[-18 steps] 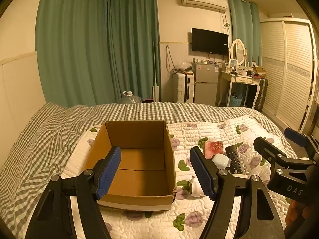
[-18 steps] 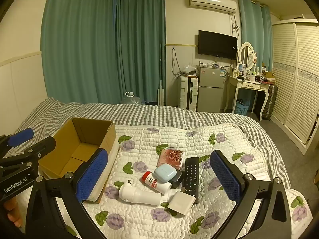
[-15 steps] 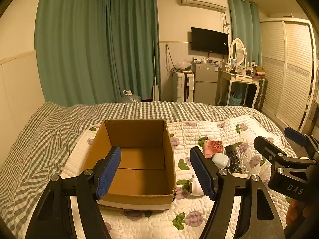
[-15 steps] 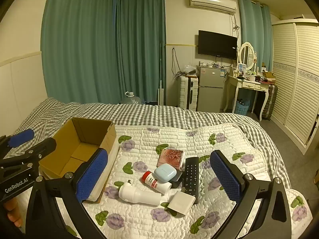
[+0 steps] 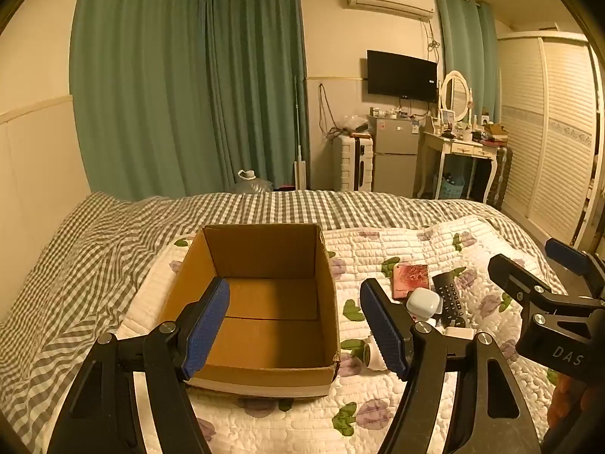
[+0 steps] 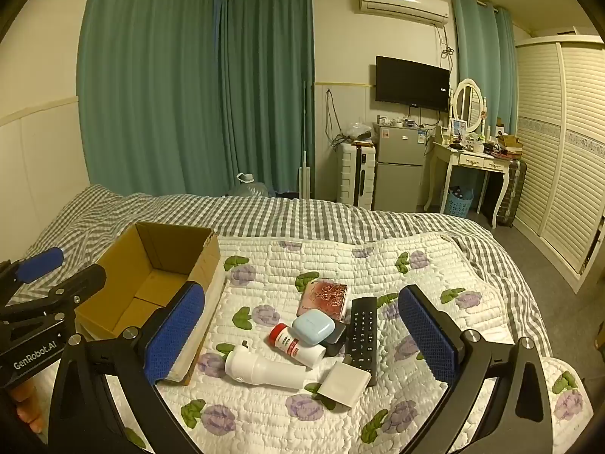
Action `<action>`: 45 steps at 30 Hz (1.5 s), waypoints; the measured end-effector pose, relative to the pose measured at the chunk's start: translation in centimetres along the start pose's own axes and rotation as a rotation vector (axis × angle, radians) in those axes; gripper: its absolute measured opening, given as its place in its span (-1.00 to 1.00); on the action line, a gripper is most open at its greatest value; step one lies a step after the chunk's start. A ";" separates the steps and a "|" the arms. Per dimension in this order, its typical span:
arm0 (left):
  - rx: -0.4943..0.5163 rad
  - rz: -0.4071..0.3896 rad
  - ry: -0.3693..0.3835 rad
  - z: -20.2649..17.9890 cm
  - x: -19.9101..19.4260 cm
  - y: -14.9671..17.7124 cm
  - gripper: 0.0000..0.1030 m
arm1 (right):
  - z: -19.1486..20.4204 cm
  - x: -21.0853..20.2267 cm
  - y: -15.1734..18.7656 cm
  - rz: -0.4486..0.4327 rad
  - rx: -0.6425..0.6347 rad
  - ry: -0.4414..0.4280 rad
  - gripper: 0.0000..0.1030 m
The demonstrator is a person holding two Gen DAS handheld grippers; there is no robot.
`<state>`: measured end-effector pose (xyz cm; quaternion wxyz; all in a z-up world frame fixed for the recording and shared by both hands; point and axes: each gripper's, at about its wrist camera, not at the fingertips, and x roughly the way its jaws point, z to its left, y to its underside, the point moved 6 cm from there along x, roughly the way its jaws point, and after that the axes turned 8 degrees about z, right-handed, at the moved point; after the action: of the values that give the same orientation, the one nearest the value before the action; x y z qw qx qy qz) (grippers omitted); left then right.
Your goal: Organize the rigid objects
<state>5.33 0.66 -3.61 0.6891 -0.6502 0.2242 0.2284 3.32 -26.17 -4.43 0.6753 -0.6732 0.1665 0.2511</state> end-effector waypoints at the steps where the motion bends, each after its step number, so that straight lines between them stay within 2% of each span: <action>1: -0.001 0.000 0.000 0.0 0.1 0.0 0.44 | 0.0 0.0 0.0 0.000 -0.001 0.000 1.00; 45: 0.002 0.005 -0.002 -0.1 0.1 0.0 0.44 | 0.1 0.5 0.3 0.011 -0.001 0.001 1.00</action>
<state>5.39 0.56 -3.71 0.6895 -0.6485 0.2255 0.2305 3.55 -26.05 -4.98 0.6734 -0.6729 0.1703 0.2545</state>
